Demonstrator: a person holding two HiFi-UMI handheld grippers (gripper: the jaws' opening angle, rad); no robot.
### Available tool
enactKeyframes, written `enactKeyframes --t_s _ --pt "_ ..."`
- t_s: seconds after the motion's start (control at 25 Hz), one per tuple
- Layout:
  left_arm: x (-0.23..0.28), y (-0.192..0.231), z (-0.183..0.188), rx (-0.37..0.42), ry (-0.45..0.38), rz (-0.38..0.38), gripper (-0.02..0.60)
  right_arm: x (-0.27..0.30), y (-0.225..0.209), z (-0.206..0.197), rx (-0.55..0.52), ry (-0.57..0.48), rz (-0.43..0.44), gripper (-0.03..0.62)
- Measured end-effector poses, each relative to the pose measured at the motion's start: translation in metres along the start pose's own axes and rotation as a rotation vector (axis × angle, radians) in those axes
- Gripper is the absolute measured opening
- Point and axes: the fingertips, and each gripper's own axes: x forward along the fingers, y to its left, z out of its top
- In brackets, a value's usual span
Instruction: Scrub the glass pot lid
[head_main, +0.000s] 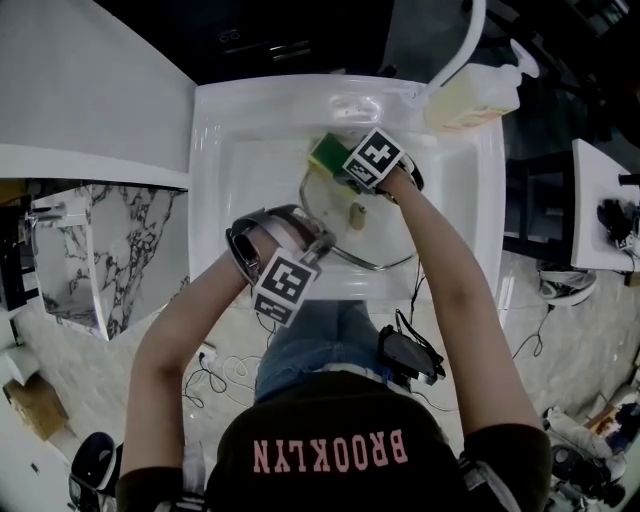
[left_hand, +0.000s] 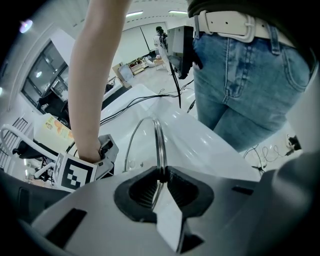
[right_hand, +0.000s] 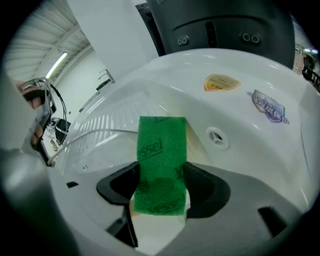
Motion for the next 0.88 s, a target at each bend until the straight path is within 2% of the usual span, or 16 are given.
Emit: enactKeyframes --t_s 0.12,0.36,0.6,0.68,0.76,0.88 --pt "0.001 -0.001 0.001 -0.005 -0.003 -0.006 0.052 0.000 -0.010 -0.019 -0.012 0.073 -0.024 0.272" --pt "0.000 -0.002 0.001 -0.003 0.001 -0.009 0.052 -0.004 -0.030 -0.065 0.054 0.184 -0.071 0.272" --pt "0.000 -0.002 0.001 -0.007 0.007 -0.008 0.052 -0.014 -0.043 -0.093 0.129 0.196 -0.119 0.272" --pt "0.000 -0.002 0.000 -0.007 0.008 -0.008 0.052 -0.020 -0.044 -0.095 0.121 0.181 -0.135 0.272" --pt "0.000 -0.002 0.000 -0.010 0.009 -0.009 0.052 -0.026 -0.040 -0.092 0.132 0.123 -0.124 0.272" --pt "0.001 -0.003 0.000 -0.010 0.013 -0.009 0.052 -0.041 -0.036 -0.085 0.226 -0.010 -0.115 0.272"
